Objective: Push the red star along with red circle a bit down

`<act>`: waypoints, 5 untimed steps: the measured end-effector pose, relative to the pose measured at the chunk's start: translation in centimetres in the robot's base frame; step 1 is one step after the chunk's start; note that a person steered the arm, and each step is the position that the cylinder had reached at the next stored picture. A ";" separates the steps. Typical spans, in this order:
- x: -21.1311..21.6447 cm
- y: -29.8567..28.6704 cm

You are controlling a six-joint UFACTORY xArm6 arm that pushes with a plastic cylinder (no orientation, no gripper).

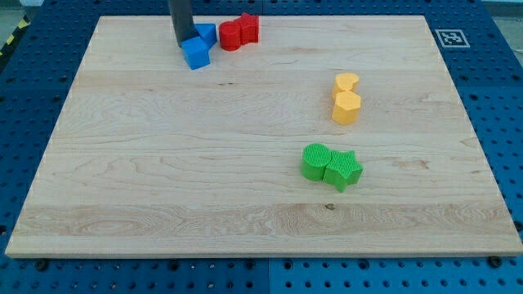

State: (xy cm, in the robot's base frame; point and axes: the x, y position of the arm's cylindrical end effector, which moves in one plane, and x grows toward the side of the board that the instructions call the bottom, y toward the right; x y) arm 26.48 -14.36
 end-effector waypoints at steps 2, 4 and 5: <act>-7.4 -5.7; -7.2 1.6; -7.2 7.5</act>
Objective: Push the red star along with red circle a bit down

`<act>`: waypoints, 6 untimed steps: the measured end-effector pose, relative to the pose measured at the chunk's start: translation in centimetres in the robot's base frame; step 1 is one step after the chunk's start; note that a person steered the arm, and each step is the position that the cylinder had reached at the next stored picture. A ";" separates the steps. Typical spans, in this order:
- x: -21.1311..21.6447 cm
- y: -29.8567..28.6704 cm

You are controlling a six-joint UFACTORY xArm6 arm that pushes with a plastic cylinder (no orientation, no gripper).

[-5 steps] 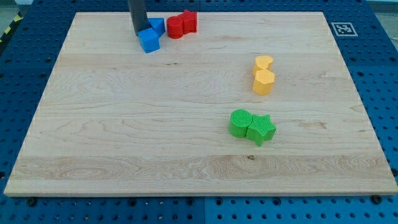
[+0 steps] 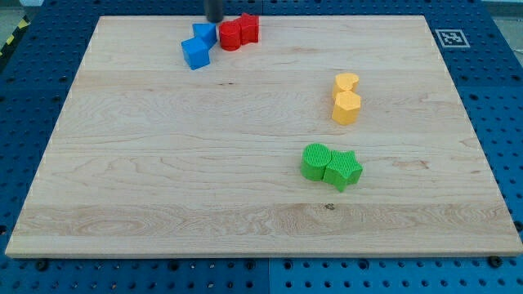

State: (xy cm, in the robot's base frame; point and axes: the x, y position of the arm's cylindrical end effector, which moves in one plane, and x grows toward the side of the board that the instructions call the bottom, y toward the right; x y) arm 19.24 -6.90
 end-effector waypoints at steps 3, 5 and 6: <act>2.3 5.7; 5.9 4.1; 6.4 3.7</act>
